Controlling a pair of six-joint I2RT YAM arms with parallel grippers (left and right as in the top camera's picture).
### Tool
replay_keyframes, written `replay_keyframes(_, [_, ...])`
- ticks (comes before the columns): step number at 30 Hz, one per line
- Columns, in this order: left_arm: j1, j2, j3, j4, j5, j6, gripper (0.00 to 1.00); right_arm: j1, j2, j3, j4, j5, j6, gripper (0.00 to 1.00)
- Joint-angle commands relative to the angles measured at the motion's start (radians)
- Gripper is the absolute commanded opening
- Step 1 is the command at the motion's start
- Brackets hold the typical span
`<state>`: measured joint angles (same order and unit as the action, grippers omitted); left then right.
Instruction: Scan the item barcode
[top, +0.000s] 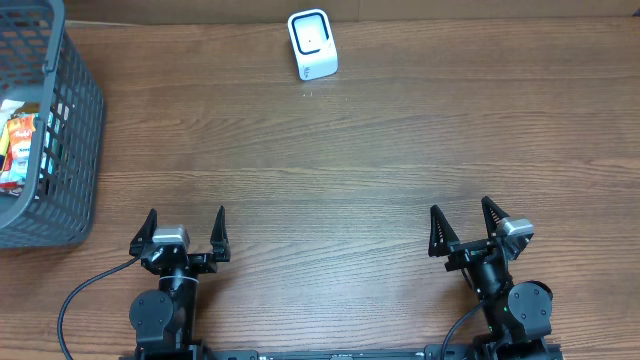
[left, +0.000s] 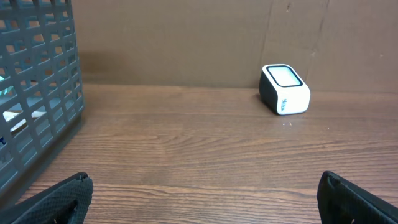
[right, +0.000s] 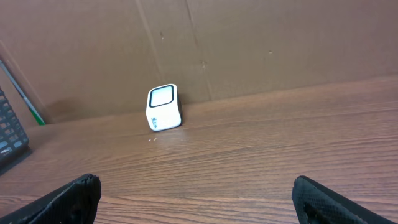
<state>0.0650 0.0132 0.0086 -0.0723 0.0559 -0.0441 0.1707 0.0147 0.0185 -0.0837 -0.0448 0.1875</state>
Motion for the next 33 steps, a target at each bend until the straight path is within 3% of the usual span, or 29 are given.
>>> replay_keyframes(1, [-0.008, -0.009, -0.003, -0.003, -0.011, 0.022, 1.00, -0.004, -0.012, -0.011, 0.003, 0.006, 0.007, 1.00])
replay_keyframes(13, [-0.006, -0.009, -0.003, 0.061, -0.063, 0.044, 1.00, -0.004, -0.012, -0.011, 0.003, 0.006, 0.007, 1.00])
replay_keyframes(19, [-0.007, -0.009, 0.047, 0.151, 0.106, 0.043, 1.00, -0.004, -0.012, -0.011, 0.003, 0.006, 0.007, 1.00])
replay_keyframes(27, [-0.006, 0.002, 0.354, 0.118, 0.174, 0.044, 1.00, -0.004, -0.012, -0.011, 0.003, 0.006, 0.007, 1.00])
replay_keyframes(33, [-0.006, 0.171, 0.741, -0.132, 0.163, 0.042, 0.99, -0.004, -0.012, -0.011, 0.003, 0.006, 0.007, 1.00])
